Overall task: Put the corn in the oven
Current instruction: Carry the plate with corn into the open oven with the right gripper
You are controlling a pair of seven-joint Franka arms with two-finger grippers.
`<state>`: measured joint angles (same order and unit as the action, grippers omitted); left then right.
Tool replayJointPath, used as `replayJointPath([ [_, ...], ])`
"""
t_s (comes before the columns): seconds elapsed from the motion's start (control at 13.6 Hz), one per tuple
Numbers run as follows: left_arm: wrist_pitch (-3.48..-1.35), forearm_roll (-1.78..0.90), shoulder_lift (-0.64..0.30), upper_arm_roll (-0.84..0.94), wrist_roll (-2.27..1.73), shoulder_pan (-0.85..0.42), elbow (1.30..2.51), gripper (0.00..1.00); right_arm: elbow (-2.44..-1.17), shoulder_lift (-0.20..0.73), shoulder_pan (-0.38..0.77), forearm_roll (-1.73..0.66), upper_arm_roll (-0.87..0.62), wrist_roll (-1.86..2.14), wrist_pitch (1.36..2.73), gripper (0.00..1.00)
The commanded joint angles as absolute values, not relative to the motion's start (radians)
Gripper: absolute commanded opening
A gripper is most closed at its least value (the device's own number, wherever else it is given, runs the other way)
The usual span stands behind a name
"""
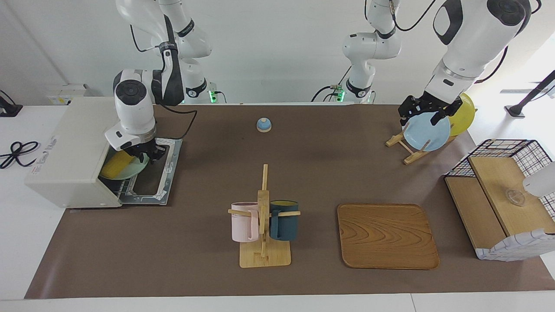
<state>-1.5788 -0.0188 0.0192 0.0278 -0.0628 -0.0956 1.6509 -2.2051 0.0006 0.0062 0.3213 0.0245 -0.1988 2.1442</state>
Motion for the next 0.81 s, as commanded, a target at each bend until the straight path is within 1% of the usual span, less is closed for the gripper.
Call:
replayJointPath([
  [0.0, -1.569, -0.028, 0.02, 0.038, -0.055, -0.077, 1.641, 1.0, -2.16, 0.011, 0.041, 0.302, 0.018, -0.179, 2.099, 0.25],
  [0.15, -1.569, -0.028, 0.02, 0.035, -0.055, -0.077, 1.641, 1.0, -2.164, 0.009, 0.087, 0.238, 0.018, -0.236, 2.094, 0.0],
  [0.37, -1.571, -0.028, 0.02, 0.035, -0.055, -0.077, 1.641, 1.0, -2.207, 0.005, 0.173, 0.199, 0.018, -0.345, 2.114, 0.0],
  [0.44, -1.571, -0.028, 0.02, 0.035, -0.055, -0.077, 1.641, 1.0, -2.236, 0.009, 0.193, 0.198, 0.018, -0.377, 2.162, 0.0],
  [0.59, -1.571, -0.028, 0.02, 0.034, -0.054, -0.077, 1.641, 1.0, -2.299, 0.009, 0.184, 0.196, 0.018, -0.376, 2.244, 0.0],
  [0.73, -1.571, -0.028, 0.02, 0.035, -0.055, -0.077, 1.641, 1.0, -2.313, 0.037, 0.18, 0.196, 0.018, -0.377, 2.285, 0.0],
])
